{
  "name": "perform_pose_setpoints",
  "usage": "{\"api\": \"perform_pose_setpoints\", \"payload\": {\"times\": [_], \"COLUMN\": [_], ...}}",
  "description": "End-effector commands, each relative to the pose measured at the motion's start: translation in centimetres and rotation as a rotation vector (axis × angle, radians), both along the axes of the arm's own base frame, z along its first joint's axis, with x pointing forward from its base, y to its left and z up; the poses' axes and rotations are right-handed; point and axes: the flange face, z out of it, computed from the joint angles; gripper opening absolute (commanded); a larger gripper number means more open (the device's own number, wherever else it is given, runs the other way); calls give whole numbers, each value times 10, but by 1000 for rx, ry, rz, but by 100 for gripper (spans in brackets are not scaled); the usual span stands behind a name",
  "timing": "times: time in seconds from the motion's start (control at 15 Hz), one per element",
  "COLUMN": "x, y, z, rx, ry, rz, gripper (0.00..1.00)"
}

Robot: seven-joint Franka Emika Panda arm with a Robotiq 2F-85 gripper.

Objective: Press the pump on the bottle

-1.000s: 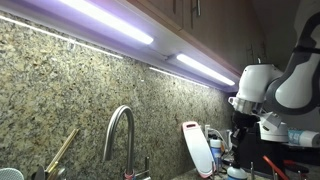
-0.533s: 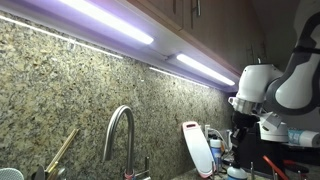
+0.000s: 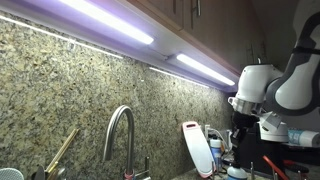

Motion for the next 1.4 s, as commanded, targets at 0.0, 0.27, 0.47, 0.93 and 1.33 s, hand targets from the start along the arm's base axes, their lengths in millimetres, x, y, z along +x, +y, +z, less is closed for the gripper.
{"api": "perform_pose_setpoints", "payload": {"times": [0.0, 0.27, 0.47, 0.93, 1.33], "x": [4, 6, 4, -9, -13], "y": [0, -1, 3, 16, 20], "z": [-7, -11, -8, 4, 9], "rx": [-15, -22, -24, -31, -36], "ry": [0, 5, 4, -9, -12], "rz": [-25, -40, -36, 4, 7], "gripper": [0, 0, 0, 0, 0]}}
